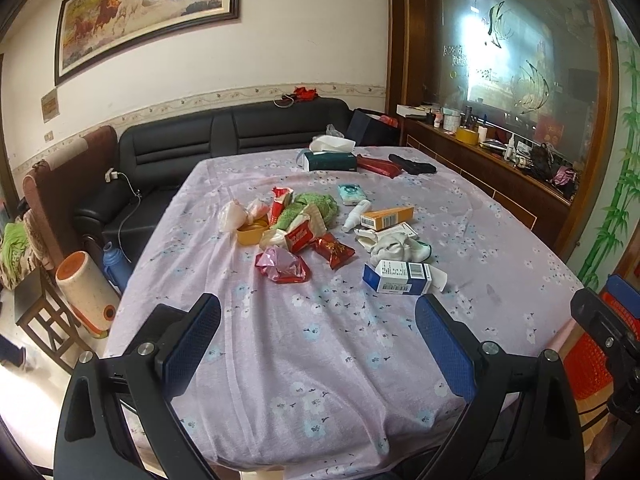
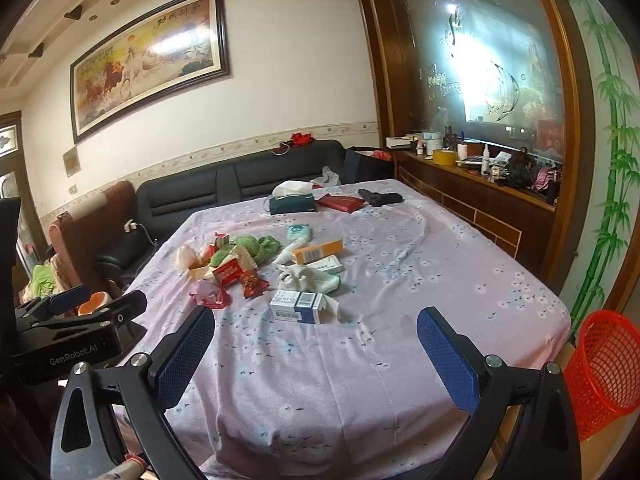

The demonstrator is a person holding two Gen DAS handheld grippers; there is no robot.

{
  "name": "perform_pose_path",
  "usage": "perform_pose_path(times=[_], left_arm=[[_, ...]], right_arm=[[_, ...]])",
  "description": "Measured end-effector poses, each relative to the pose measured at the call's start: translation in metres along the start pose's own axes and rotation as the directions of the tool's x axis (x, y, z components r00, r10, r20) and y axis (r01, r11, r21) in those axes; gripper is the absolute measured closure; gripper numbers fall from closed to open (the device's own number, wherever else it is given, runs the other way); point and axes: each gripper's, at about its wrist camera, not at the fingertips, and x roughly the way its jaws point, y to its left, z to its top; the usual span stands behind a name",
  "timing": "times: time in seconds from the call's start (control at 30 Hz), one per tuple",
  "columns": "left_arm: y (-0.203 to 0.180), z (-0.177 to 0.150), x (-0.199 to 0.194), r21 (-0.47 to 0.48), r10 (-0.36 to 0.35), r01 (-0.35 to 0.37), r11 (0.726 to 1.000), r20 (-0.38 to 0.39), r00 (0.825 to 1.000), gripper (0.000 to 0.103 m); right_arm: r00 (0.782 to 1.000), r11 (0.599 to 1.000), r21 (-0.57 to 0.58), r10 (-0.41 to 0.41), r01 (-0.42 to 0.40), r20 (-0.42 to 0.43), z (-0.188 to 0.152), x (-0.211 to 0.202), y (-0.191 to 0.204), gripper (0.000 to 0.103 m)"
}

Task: Collect trash
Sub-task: 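Grasp the pink plastic wrapper with the left tool while the right tool grasps the white medicine box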

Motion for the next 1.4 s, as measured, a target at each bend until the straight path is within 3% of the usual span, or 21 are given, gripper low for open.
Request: perform_pose_path(times=[0.73,0.87,1.1,1.23,1.4], left_arm=[[0.007,0.02,0.057,0.014,-0.068,0.069,0.998,-0.046,0.997,0.006],[0.02,0.024,0.069,0.006,-0.091,0.091,0.996,-0.064,0.994,0.006],[0.051,0.023,0.087,-0.039,-0.072,0.068,0.997,-0.104,0.992,0.006],[0.067,0.027,0.089,-0.071,-0.069,0.063,0.996,-0.097,0.993,0.006],[0.064,0.032,0.111,-0.061,-0.078,0.071,0.996,-0.139,0.987,0.006]], right_arm=[[0.999,1.0,-0.015,0.023,-0.023,-0.027,0.012,0.046,0.001,0.0],[0.995,0.996,0.018,0.091,-0.09,-0.044,0.013,0.061,-0.002,0.0],[0.985,0.987,0.029,0.16,-0.159,-0.071,0.017,0.079,-0.007,0.001],[0.982,0.987,0.012,0.162,-0.162,-0.098,0.017,0.093,-0.01,0.001],[0.967,0.977,0.03,0.215,-0.213,-0.134,0.013,0.116,-0.019,0.008]])
